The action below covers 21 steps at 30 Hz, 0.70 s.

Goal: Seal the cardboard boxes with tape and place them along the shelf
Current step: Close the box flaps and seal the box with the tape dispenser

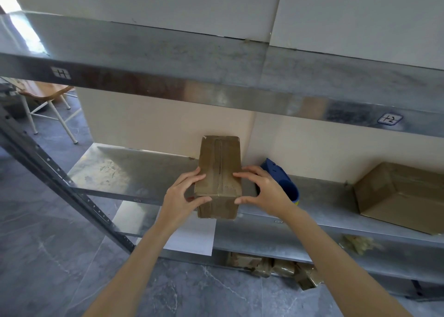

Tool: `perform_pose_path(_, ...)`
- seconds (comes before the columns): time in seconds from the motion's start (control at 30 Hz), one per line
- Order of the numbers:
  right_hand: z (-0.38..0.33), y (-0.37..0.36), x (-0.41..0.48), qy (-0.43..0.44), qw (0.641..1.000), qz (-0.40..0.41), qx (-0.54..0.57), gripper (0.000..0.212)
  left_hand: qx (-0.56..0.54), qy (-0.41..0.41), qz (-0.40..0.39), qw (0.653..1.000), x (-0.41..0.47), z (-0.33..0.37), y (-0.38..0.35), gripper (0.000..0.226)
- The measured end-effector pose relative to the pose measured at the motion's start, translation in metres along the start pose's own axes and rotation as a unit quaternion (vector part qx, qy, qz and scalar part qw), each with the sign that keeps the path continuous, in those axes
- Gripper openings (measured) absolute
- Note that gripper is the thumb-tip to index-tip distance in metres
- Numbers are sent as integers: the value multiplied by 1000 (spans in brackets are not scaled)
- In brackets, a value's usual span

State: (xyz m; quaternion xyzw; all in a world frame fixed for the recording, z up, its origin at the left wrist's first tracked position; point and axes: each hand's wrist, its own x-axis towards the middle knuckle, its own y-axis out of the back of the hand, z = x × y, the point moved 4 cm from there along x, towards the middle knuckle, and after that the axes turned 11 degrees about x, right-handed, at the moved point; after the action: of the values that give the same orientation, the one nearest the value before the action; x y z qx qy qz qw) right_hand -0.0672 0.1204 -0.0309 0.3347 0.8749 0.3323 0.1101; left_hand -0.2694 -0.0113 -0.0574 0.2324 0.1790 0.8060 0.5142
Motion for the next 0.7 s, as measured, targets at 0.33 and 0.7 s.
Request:
perform_pose_path(0.33, -26, -26, 12, 72, 996, 22, -49, 42, 88, 41, 95, 991, -3, -20, 41, 40)
perform_pose_path(0.7, -31, -25, 33, 79, 991, 20, -106, 48, 43, 110, 119, 986, -17, -18, 16, 81)
